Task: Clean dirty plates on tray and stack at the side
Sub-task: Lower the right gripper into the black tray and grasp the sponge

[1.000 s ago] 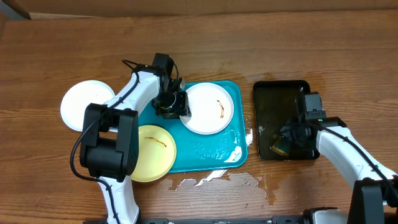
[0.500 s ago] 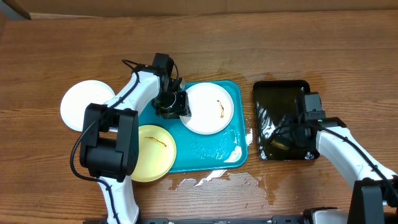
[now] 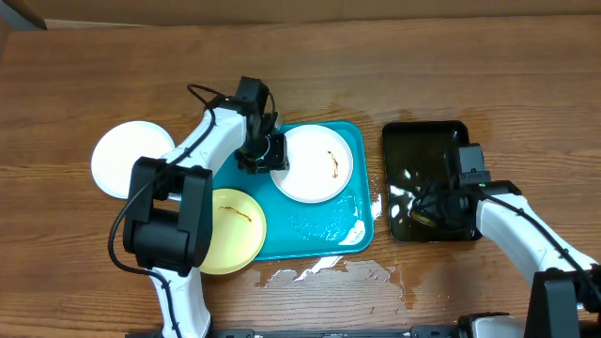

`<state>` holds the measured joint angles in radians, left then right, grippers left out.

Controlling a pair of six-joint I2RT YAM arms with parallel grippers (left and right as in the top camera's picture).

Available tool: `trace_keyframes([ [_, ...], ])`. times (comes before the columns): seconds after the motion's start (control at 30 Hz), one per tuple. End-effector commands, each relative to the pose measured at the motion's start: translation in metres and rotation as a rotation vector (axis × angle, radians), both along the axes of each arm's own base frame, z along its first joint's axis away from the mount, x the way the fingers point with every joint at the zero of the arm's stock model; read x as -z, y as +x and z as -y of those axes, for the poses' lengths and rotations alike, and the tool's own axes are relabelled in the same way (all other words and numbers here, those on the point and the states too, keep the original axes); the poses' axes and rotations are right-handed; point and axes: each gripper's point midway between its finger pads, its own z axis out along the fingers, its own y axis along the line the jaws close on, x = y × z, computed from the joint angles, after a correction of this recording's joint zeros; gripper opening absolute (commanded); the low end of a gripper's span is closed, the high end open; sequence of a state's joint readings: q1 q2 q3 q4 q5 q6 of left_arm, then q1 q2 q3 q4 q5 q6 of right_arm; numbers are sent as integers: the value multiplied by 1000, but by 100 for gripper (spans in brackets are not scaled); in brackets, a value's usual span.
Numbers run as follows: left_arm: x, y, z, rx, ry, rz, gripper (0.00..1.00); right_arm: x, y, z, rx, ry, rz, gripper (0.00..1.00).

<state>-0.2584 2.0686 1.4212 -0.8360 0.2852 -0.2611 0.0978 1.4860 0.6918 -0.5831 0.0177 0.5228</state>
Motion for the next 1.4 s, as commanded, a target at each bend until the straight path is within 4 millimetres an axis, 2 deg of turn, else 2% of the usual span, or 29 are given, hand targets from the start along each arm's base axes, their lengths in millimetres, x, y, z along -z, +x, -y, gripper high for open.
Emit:
trace_keyframes([
  [0.0, 16, -8, -4, -20, 105, -18, 42, 5, -7, -6, -25, 3, -11, 59],
  [0.1, 16, -9, -2, -53, 137, -20, 41, 5, -6, -8, -32, 3, -5, 58],
  [0.27, 15, -11, -2, -91, 134, -37, 41, 4, -3, -9, -57, -3, 5, 47],
  [0.33, 16, -15, -2, -89, 140, -52, 41, 4, -3, -7, -62, -15, 6, 48],
  [0.4, 16, -17, -2, -85, 143, -57, 42, 4, -2, -6, -72, -21, 10, 64],
  [0.47, 16, -17, -1, -85, 142, -57, 42, 2, 3, -7, -88, -23, 33, 72],
  [0.57, 16, -16, -1, -84, 141, -53, 43, -1, 14, -8, -122, -30, 81, 72],
  [0.63, 16, -16, 0, -87, 140, -53, 42, -2, 18, -9, -128, -30, 97, 68],
  [0.77, 16, -17, 2, -80, 141, -54, 42, -1, 15, -8, -128, -31, 87, 65],
  [0.97, 18, -17, 10, -59, 140, -36, 41, -2, 16, 2, -110, -90, 88, 53],
  [1.13, 19, -17, 16, -45, 138, -17, 41, -1, 15, 3, -109, -96, 83, 55],
  [1.27, 20, -16, 16, -43, 145, -9, 41, -1, 13, -2, -118, -67, 77, 70],
  [1.33, 21, -16, 13, -44, 162, -8, 41, -1, 13, -6, -124, -45, 77, 70],
  [1.37, 22, -17, 11, -44, 170, -10, 42, -1, 13, -5, -124, -46, 78, 63],
])
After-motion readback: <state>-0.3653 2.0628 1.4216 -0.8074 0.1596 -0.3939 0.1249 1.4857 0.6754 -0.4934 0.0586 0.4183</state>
